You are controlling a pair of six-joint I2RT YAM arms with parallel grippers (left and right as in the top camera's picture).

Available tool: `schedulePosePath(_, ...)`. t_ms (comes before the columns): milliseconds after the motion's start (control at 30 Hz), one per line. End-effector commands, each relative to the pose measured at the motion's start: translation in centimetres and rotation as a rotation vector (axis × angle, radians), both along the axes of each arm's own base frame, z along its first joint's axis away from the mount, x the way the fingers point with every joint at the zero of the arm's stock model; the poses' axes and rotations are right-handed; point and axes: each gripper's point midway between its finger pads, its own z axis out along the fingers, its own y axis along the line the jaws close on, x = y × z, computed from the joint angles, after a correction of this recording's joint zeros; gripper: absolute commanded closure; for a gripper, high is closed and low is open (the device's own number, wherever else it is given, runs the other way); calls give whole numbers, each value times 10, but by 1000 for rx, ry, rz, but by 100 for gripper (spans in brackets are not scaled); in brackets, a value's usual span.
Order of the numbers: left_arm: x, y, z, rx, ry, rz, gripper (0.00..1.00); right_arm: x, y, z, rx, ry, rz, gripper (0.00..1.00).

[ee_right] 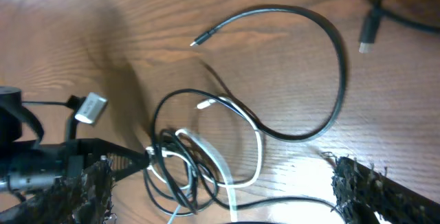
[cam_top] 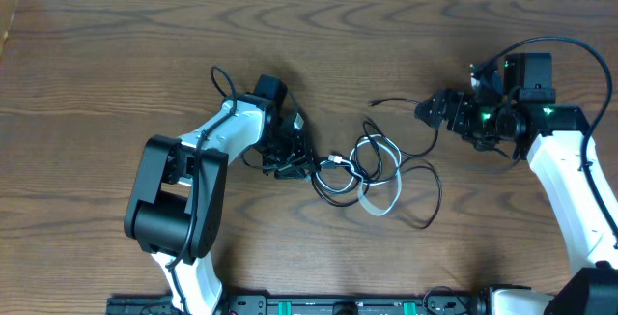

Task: Untangle cables
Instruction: 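Pull the right gripper up and right to separate a black cable, then move the right gripper back to the bundle and grasp cables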

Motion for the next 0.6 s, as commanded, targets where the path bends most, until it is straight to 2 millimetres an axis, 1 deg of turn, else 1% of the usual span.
schedulePosePath(0,-13,33,-37,185,33,-1,59,-4,4,3,11,7,29,1)
schedulePosePath(67,-11,33,-37,183,26,0,59,-9,13,3,3,-11,103,1)
schedulePosePath(133,-10,32,-37,182,22,6,59,-13,22,3,-13,-44,192,4)
schedulePosePath(233,-9,32,-37,185,28,23,59,-26,51,13,80,-71,324,10)
schedulePosePath(300,-9,32,-37,185,27,23,59,-35,71,20,149,-74,385,17)
schedulePosePath(433,-9,32,-37,185,27,23,59,-50,97,23,174,-68,471,38)
schedulePosePath(467,-9,32,-37,185,27,23,59,-54,104,23,175,-65,493,41)
schedulePosePath(567,-9,32,-37,185,28,23,59,-65,120,23,179,-53,543,46)
